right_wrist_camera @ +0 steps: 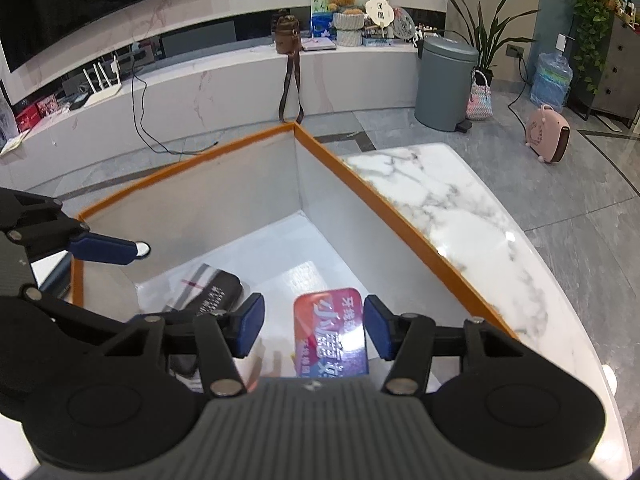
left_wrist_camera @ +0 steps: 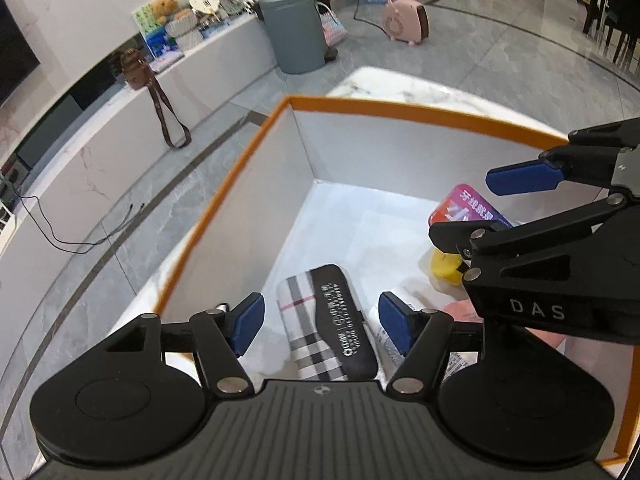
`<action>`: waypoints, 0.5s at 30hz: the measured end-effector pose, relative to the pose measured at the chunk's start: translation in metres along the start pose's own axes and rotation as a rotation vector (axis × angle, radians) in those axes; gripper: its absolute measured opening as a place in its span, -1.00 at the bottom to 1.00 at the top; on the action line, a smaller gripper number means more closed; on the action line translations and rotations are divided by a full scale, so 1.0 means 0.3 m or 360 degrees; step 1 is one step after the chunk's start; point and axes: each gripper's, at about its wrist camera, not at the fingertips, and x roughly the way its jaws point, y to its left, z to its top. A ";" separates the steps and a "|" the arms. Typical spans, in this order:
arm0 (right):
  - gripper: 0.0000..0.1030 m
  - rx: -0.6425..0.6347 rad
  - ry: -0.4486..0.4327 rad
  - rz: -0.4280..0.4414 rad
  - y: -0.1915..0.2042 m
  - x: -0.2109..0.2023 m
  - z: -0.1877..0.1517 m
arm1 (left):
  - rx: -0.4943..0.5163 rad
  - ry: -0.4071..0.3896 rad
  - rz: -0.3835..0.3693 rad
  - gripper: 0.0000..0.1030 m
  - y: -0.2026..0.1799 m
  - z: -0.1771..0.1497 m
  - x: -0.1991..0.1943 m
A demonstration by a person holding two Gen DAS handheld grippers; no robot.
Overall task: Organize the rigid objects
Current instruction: 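Open both tools to release the items inside the box, then withdraw both tools from the box toward the blue bottle and illustrated box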
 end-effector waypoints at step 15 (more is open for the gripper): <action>0.13 -0.0047 -0.0139 0.0073 0.091 -0.103 0.008 | -0.0136 -0.0183 0.0061 0.54 0.100 -0.061 -0.163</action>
